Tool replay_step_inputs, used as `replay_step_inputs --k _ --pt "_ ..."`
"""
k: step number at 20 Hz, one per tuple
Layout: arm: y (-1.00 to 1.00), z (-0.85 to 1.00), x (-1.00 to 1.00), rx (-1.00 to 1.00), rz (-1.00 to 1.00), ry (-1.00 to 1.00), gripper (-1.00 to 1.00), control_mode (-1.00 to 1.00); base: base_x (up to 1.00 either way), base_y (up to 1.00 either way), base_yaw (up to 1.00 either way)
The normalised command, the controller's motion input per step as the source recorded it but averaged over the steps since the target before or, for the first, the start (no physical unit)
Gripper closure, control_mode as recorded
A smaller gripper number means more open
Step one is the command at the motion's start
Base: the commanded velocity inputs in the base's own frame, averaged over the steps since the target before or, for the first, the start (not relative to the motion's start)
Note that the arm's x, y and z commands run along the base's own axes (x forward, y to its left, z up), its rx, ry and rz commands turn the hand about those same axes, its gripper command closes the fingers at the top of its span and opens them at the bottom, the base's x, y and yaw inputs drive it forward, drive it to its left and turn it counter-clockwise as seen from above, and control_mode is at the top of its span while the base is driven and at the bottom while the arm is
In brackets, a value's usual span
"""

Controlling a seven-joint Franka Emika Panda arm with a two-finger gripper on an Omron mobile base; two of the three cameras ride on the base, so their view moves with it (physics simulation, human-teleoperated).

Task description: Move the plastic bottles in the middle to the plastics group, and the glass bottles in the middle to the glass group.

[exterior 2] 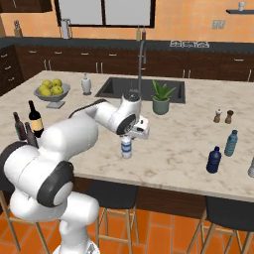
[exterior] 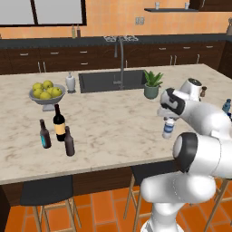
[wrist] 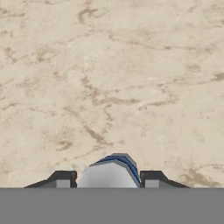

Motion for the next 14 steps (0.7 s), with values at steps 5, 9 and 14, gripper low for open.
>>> replay_step_inputs --k 5,9,14 --pt "-1.0 0.2 -0.16 0.0 -0.02 0.02 1.0 -1.0 0.0 0.0 0.0" --pt "-0.99 0.11 -0.06 0.0 -0.1 0.08 1.0 -1.0 0.0 0.0 0.0" --pt "-0.92 0.02 0.0 0.0 -0.18 0.12 1.0 -1.0 0.0 0.0 0.0"
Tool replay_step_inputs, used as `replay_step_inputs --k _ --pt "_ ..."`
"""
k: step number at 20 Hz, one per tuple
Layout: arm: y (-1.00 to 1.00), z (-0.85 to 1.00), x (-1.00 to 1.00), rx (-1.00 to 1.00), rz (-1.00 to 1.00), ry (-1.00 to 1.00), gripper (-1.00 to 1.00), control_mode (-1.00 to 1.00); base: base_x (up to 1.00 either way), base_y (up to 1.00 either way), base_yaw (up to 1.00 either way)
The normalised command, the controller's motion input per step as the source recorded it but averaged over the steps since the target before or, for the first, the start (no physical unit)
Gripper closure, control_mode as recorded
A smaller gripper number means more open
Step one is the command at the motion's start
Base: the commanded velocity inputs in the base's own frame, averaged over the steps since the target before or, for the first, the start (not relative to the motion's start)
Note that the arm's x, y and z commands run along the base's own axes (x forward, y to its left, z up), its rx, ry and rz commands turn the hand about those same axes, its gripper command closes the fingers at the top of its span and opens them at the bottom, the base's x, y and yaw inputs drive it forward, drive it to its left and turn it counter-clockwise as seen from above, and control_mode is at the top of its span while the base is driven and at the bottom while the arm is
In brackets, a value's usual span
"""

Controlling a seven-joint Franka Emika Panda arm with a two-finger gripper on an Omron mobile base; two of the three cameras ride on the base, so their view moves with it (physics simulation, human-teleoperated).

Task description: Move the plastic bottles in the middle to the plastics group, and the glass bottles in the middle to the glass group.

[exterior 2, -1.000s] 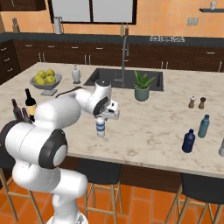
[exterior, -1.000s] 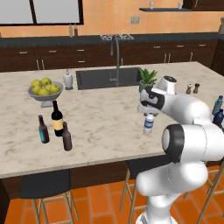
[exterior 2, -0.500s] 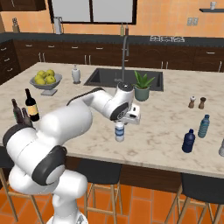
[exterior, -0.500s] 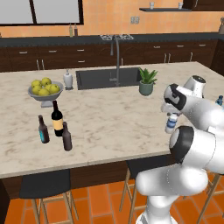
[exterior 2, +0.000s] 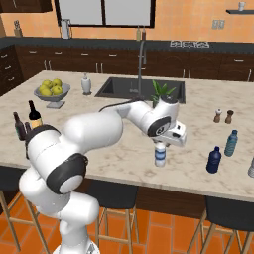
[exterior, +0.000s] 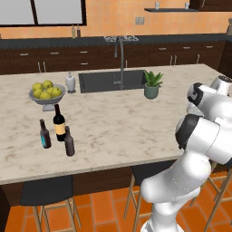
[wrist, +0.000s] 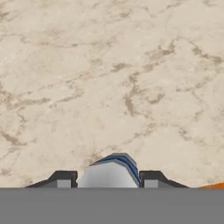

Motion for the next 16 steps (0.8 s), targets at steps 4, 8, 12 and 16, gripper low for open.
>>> replay_step_inputs --k 4,8,12,16 --pt "-0.75 0.0 0.05 -0.03 -0.25 0.08 1.0 -1.0 0.0 0.0 0.0" --pt "-0.49 -0.05 0.18 0.0 -0.24 0.01 1.0 -1.0 0.0 0.0 0.0" --pt "-0.49 -0.09 0.33 0.0 -0.23 0.0 1.0 -1.0 0.0 0.0 0.0" --pt "-0.38 -0.31 0.2 0.0 -0.17 -0.01 1.0 -1.0 0.0 0.0 0.0"
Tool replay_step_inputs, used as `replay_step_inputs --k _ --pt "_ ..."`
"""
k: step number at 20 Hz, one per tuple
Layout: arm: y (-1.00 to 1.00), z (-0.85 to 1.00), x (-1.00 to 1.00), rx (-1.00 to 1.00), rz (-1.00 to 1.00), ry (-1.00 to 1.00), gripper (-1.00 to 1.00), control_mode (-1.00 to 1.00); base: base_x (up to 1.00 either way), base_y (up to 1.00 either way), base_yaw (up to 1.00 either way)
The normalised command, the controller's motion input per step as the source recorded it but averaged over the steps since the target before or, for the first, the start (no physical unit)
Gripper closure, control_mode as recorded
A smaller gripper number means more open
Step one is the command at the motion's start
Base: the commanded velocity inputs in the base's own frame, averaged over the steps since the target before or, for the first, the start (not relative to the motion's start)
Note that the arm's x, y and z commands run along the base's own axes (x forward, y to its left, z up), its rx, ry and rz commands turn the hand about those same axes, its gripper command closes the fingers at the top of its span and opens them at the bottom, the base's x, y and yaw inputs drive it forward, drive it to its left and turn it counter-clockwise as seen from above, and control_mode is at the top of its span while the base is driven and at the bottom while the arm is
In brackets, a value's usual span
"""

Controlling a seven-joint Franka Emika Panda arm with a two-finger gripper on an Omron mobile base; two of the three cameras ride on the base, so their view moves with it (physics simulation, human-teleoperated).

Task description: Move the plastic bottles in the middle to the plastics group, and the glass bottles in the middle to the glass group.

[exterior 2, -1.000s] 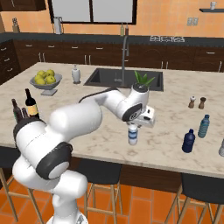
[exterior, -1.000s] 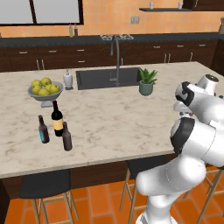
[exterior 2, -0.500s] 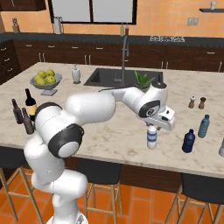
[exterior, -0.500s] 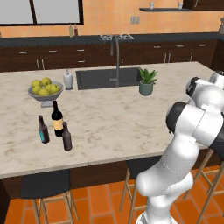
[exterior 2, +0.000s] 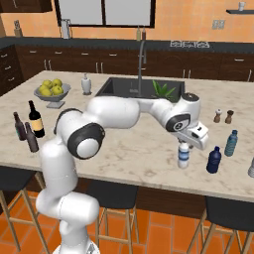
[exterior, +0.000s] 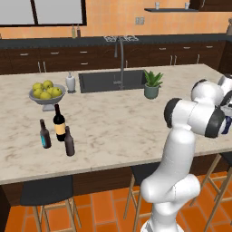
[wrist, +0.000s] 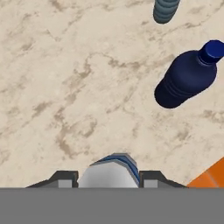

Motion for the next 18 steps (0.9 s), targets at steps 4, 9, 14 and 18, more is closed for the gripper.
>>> replay_step_inputs --k 4,9,14,18 --pt "-0.41 -0.29 0.15 0.0 -0.16 -0.02 1.0 -1.0 0.0 0.0 0.0" --pt "-0.4 -0.17 0.35 0.0 -0.14 0.0 1.0 -1.0 0.0 0.0 0.0" --pt "-0.22 -0.2 0.32 0.0 -0.09 0.0 1.0 -1.0 0.0 0.0 0.0" --pt "-0.3 -0.16 0.29 0.0 -0.06 0.0 1.0 -1.0 0.0 0.0 0.0"
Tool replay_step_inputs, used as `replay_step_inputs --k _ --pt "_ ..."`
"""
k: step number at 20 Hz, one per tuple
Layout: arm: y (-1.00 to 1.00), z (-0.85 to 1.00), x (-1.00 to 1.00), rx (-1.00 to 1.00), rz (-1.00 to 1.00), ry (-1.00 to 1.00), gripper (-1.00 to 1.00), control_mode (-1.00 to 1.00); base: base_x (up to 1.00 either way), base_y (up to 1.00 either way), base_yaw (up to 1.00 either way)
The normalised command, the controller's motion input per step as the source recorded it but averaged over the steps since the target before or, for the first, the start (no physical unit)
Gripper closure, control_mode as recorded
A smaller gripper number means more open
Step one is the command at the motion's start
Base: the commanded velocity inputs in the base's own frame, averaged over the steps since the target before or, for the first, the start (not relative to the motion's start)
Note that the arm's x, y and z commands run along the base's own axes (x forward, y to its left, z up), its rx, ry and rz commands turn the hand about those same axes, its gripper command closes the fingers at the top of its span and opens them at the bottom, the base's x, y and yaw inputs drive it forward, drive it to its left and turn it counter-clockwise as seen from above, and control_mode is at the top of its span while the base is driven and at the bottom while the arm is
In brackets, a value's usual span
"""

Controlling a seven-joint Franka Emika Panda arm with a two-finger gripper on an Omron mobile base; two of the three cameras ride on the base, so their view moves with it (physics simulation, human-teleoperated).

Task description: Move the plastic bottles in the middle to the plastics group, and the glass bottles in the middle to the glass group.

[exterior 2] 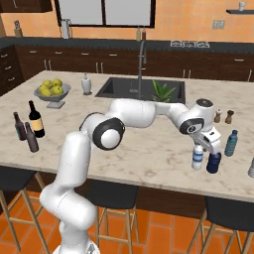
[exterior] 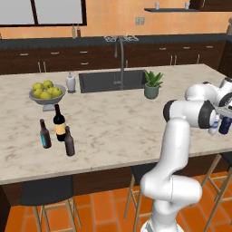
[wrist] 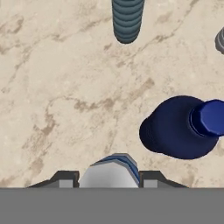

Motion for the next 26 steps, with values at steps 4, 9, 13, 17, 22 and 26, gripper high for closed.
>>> replay_step_inputs --k 4,9,13,17,22,26 --pt "-0.25 -0.19 0.17 0.0 -0.03 -0.01 1.0 -1.0 0.0 0.0 0.0" --pt "-0.08 -0.39 -0.03 0.0 0.0 -0.01 1.0 -1.0 0.0 0.0 0.0" --pt "0.14 -0.57 -0.15 -0.06 0.0 0.0 1.0 -1.0 0.0 0.0 0.0" --pt "0.1 -0.57 0.0 -0.11 0.0 0.0 1.0 -1.0 0.0 0.0 0.0" --pt "0.01 -0.59 -0.07 -0.11 0.0 0.0 -1.0 -1.0 0.0 0.0 0.0" --pt "0.0 -0.19 -0.02 -0.04 0.0 -0.03 -1.0 -1.0 0.0 0.0 0.0"
